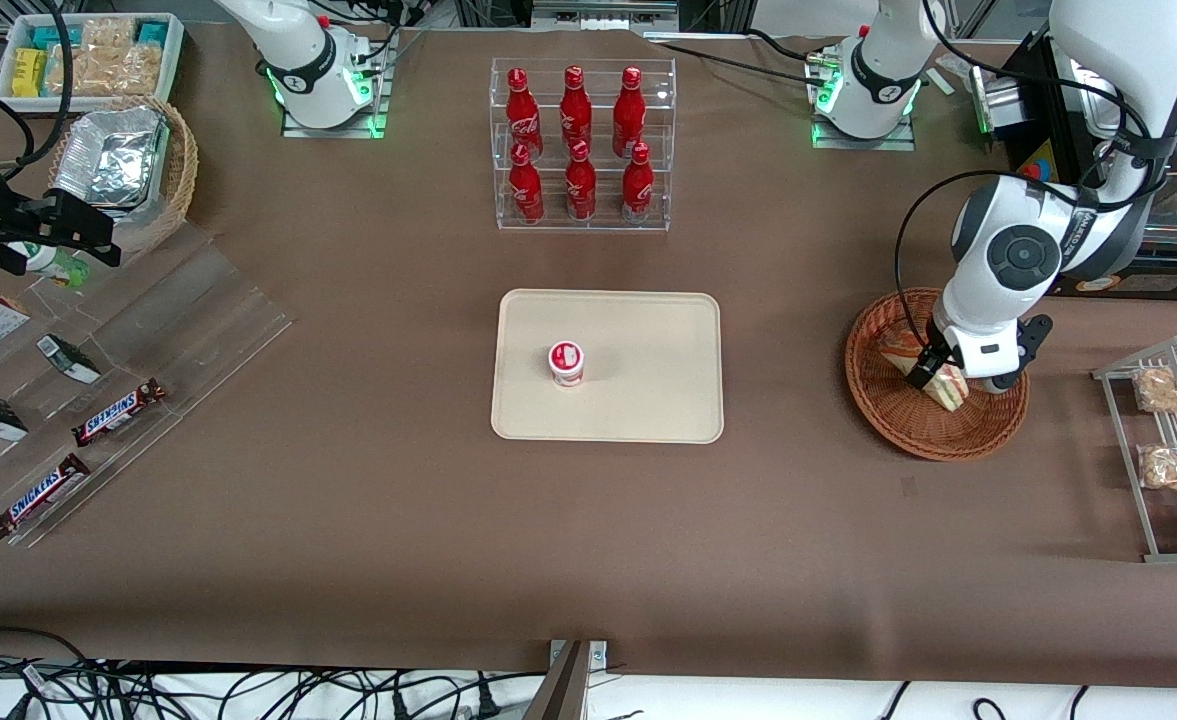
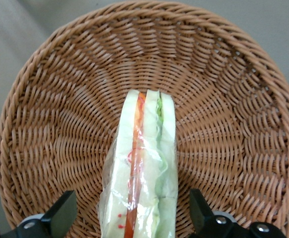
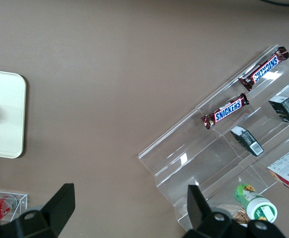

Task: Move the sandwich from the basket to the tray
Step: 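Lower the left gripper and close it on the sandwich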

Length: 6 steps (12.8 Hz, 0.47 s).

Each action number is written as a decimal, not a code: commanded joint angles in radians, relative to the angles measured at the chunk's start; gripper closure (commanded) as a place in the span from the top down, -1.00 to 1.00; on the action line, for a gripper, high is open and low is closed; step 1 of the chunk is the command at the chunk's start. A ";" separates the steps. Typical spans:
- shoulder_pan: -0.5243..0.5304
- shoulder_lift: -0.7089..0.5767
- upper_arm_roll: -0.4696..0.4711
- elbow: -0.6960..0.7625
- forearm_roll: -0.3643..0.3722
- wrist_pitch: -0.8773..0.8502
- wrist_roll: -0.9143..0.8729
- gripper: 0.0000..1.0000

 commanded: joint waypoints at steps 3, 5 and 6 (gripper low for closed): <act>-0.006 -0.018 -0.022 -0.019 0.037 0.000 -0.054 0.89; -0.006 -0.020 -0.025 -0.016 0.037 -0.009 -0.052 0.19; -0.006 -0.027 -0.026 -0.013 0.037 -0.022 -0.043 -0.05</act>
